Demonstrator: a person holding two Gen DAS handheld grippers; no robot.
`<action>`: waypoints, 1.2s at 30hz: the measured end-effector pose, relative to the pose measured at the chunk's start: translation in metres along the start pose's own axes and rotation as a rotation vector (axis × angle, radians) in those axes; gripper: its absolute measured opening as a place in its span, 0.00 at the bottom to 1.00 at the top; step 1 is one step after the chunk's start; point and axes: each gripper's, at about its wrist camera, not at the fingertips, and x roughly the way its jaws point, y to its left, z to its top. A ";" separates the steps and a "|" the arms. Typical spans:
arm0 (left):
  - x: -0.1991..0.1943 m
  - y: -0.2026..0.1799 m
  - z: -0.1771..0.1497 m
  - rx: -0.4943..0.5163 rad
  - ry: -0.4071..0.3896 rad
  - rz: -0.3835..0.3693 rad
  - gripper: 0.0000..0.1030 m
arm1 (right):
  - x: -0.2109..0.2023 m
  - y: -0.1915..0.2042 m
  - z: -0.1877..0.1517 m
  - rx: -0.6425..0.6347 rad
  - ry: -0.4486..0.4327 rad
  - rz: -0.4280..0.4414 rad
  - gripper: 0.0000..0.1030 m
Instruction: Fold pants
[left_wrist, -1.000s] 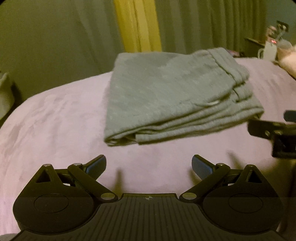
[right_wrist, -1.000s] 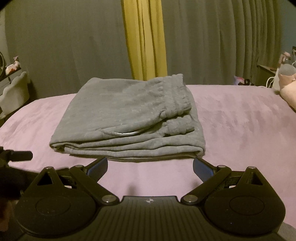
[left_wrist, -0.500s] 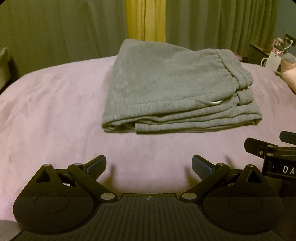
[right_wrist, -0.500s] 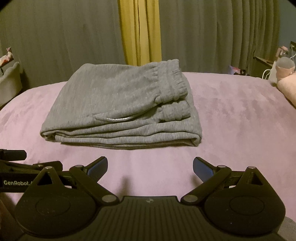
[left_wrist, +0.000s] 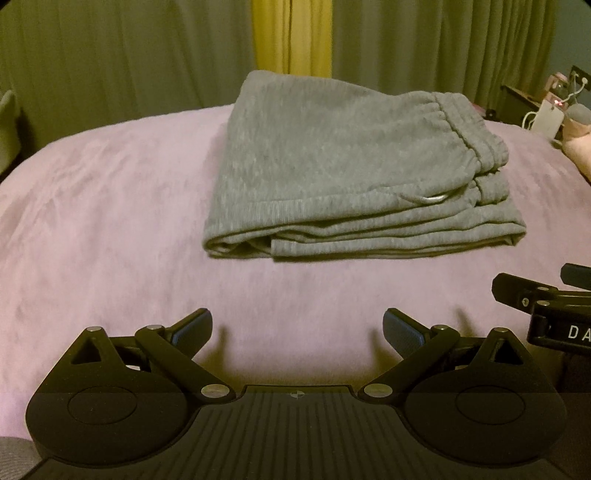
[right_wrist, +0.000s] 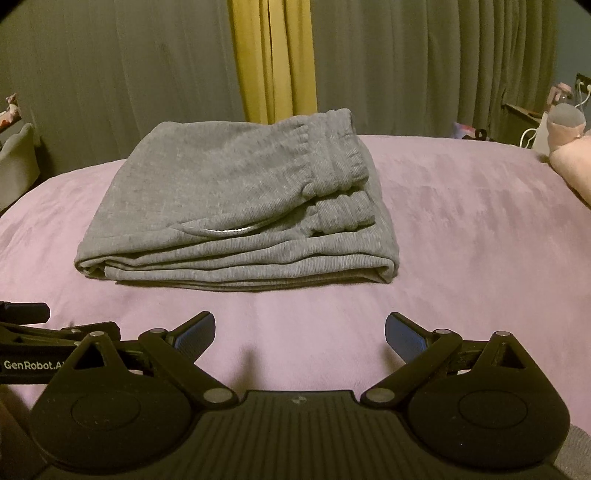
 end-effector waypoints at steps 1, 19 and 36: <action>0.000 0.000 0.000 0.001 0.000 0.000 0.99 | 0.000 0.000 0.000 0.000 -0.001 -0.001 0.96; 0.002 0.000 -0.002 -0.006 0.013 0.002 0.99 | 0.001 0.000 -0.001 0.006 0.003 -0.008 0.96; 0.003 -0.001 -0.003 -0.002 0.019 0.002 0.99 | 0.001 -0.002 -0.001 0.007 0.005 -0.008 0.96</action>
